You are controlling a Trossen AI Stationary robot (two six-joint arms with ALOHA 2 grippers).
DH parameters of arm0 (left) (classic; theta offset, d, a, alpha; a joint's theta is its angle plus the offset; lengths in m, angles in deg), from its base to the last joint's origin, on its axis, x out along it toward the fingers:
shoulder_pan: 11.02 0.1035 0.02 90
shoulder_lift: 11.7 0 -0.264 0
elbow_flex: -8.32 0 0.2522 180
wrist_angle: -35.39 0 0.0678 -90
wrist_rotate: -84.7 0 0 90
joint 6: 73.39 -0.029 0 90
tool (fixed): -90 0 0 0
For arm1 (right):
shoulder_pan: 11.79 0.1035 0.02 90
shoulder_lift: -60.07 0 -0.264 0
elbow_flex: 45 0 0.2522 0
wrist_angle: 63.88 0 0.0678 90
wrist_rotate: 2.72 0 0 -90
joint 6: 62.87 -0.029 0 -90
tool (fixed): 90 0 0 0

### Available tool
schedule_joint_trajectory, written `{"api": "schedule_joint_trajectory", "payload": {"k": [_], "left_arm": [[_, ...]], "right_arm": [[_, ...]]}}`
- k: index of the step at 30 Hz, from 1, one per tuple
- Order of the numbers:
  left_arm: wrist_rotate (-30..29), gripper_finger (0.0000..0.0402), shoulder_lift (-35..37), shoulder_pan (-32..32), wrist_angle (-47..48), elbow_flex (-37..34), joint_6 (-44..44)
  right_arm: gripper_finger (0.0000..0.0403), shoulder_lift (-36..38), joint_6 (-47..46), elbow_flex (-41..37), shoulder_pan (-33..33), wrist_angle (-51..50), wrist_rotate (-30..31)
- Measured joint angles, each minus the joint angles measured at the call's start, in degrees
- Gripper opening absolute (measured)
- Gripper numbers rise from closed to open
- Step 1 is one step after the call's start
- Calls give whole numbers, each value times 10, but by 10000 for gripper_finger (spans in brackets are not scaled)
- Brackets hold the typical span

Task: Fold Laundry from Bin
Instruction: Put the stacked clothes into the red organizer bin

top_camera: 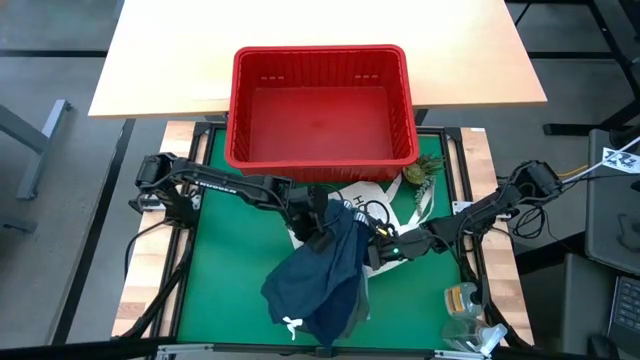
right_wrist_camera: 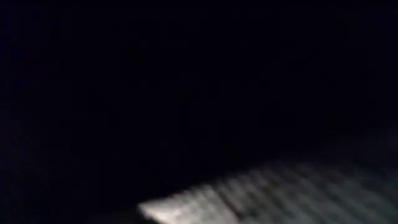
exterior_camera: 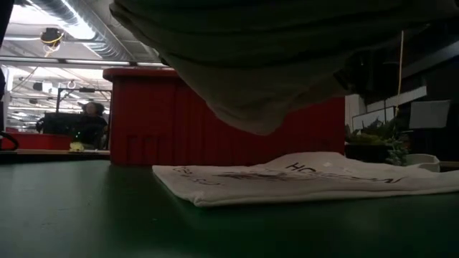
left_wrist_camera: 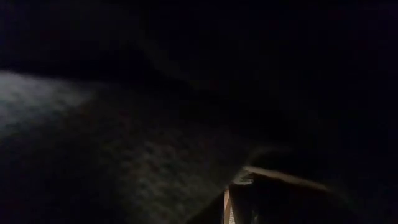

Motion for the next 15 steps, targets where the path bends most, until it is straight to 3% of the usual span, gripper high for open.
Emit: {"api": "schedule_joint_trajectory", "payload": {"k": [15], "left_arm": [[6,0,2,-1,15,12,-3]], "right_arm": [[21,0,48,17,0,-12,-1]]}}
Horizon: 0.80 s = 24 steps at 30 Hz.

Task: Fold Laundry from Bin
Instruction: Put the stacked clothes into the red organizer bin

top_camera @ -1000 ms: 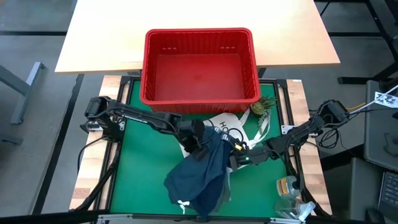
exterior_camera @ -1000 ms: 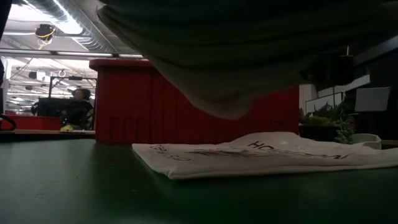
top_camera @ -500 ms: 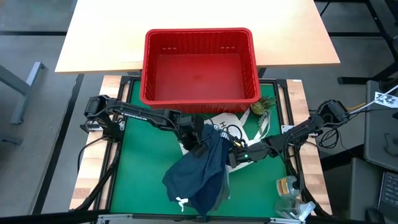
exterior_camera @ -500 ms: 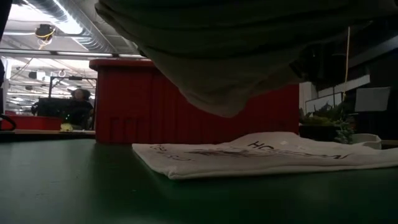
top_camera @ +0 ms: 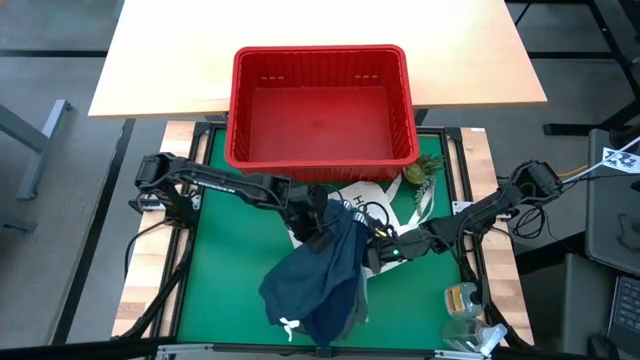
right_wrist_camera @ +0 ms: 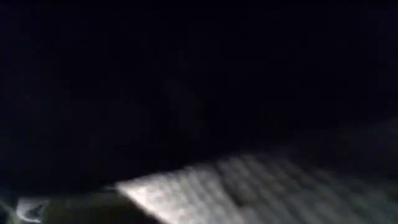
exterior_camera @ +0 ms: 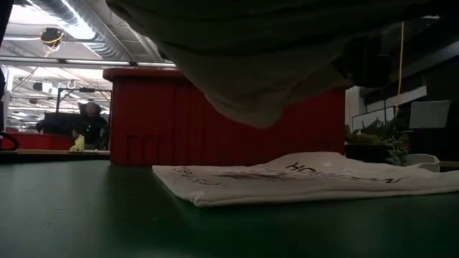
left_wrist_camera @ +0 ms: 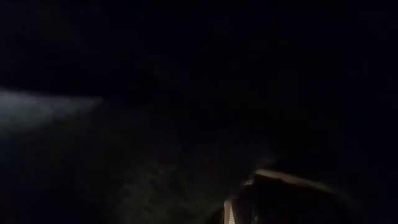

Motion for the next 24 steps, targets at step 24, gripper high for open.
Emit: {"api": "schedule_joint_trajectory", "payload": {"k": [24], "left_arm": [[-60,0,1,1,163,93,-63]], "right_arm": [[21,1,53,52,-27,-59,-4]]}}
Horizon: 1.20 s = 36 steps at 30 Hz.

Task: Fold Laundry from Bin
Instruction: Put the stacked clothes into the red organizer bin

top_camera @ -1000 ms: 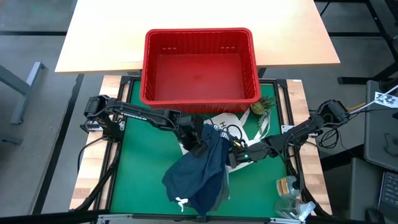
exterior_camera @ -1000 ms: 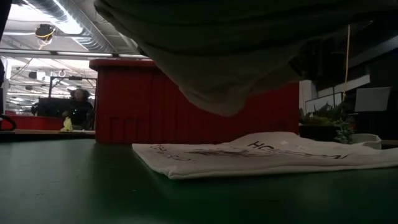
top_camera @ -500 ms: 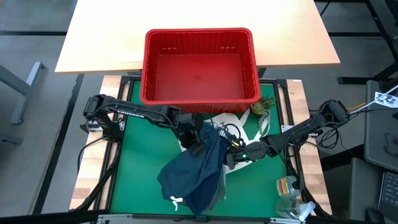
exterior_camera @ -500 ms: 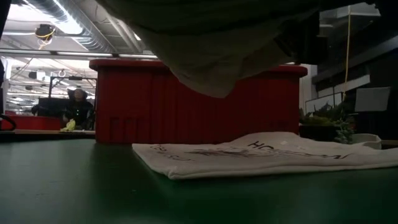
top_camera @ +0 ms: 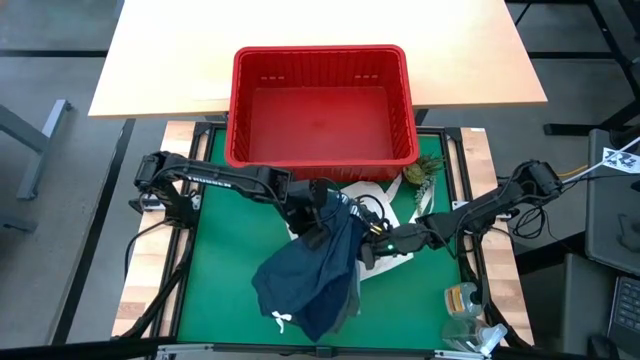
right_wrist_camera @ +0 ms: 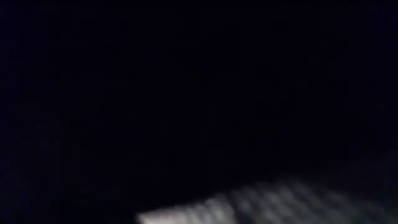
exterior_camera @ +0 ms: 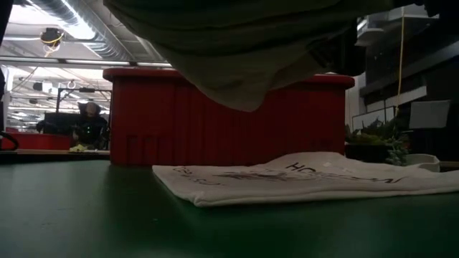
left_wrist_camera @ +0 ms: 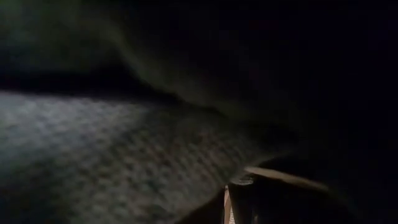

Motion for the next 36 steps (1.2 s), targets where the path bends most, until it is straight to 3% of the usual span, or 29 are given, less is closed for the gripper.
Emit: {"api": "schedule_joint_trajectory", "payload": {"k": [14,27,36], "left_arm": [[21,0,0,9,-14,1,2],[3,0,1,23,95,91,-26],[-8,0,0,38,124,100,-41]], "right_arm": [[21,31,16,1,-14,-38,-11],[21,33,20,14,-34,9,-11],[21,33,20,14,-68,3,-36]]}}
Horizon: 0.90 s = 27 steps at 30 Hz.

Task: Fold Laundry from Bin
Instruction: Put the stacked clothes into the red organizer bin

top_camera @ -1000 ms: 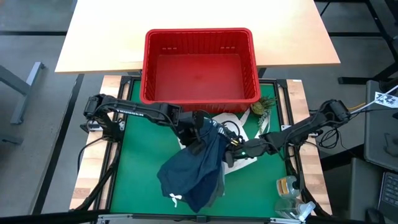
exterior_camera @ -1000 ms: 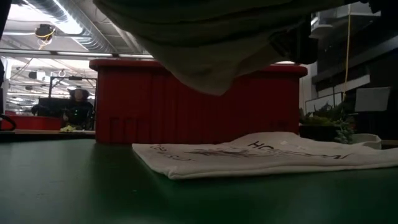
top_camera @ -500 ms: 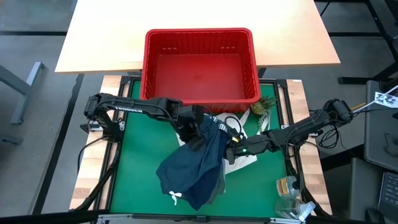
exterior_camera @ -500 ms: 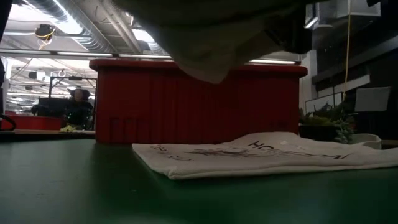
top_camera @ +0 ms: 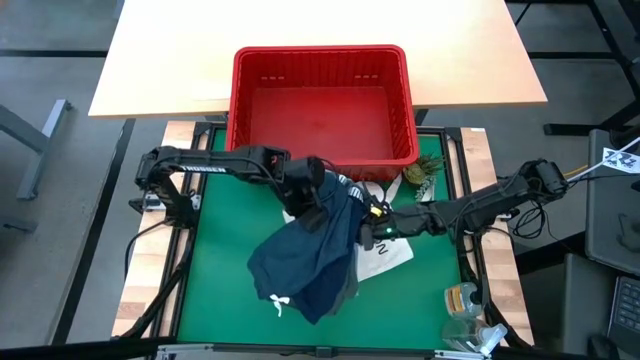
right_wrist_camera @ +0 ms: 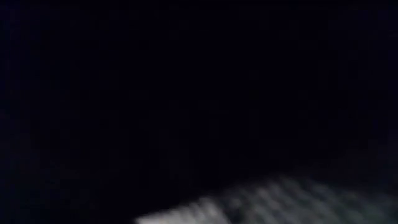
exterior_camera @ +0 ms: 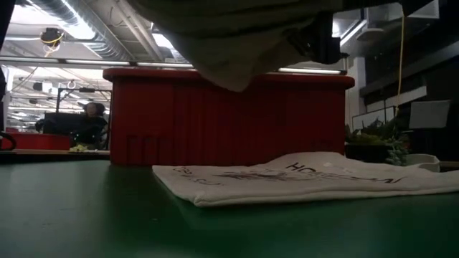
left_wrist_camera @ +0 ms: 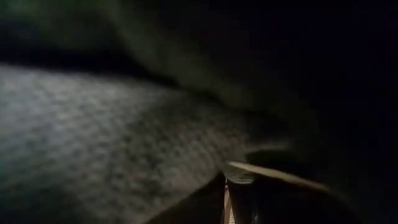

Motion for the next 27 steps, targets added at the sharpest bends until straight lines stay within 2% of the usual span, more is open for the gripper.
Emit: {"api": "schedule_joint_trajectory", "payload": {"k": [15,22,27], "left_arm": [[9,0,0,37,18,0,-16],[16,0,-2,52,35,10,-28],[4,0,-1,63,78,46,-45]], "right_arm": [[21,2,14,0,-49,-12,-33],[21,2,86,1,-70,-18,-58],[21,3,105,81,-92,-144,-61]]}}
